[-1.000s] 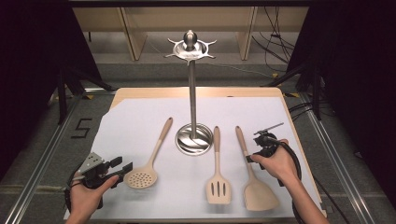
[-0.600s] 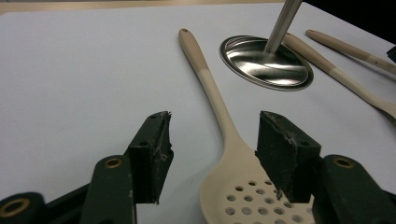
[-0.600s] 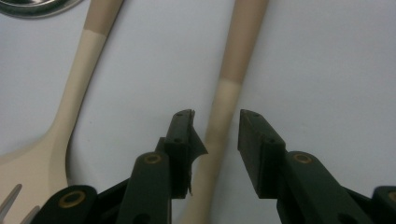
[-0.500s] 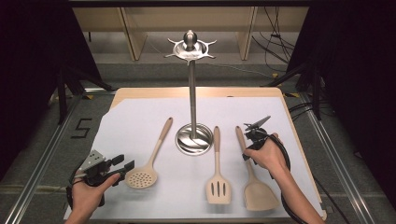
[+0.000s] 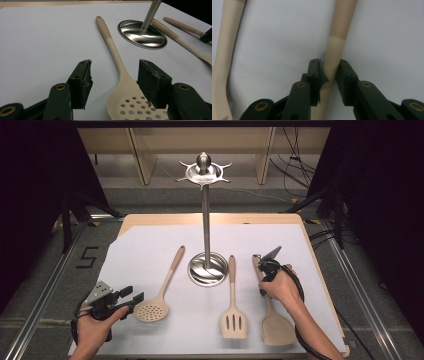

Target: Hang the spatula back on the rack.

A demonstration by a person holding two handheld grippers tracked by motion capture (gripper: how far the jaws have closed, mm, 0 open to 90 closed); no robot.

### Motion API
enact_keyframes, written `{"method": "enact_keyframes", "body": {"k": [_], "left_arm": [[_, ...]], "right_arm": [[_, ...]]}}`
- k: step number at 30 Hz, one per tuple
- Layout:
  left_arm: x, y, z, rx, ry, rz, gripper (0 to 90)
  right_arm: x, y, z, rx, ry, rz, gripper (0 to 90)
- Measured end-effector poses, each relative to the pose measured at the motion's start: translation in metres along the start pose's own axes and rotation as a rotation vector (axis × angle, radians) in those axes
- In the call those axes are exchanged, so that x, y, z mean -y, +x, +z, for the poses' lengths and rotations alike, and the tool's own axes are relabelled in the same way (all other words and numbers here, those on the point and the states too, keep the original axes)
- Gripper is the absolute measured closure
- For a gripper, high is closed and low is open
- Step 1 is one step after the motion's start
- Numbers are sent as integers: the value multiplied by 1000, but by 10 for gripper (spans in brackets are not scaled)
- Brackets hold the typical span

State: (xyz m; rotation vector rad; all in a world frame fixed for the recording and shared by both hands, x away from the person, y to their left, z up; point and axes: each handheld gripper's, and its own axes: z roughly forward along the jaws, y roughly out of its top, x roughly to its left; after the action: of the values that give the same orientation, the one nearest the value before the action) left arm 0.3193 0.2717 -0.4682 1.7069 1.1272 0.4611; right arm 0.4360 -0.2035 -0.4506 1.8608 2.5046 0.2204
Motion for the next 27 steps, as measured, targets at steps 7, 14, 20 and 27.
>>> {"method": "enact_keyframes", "body": {"k": [7, 14, 20, 27], "left_arm": [[0, 0, -1, -2, -5, -4, 433], [0, 0, 0, 1, -2, -3, 434], [0, -1, -1, -8, 0, -13, 434], [0, -2, -1, -9, -1, -12, 434]], "right_arm": [[4, -2, -7, -43, -34, 81, 791], [20, -6, -36, -96, -190, 121, 791], [38, -6, -59, -146, -353, 70, 792], [52, 0, -84, -168, -548, -69, 792]]}}
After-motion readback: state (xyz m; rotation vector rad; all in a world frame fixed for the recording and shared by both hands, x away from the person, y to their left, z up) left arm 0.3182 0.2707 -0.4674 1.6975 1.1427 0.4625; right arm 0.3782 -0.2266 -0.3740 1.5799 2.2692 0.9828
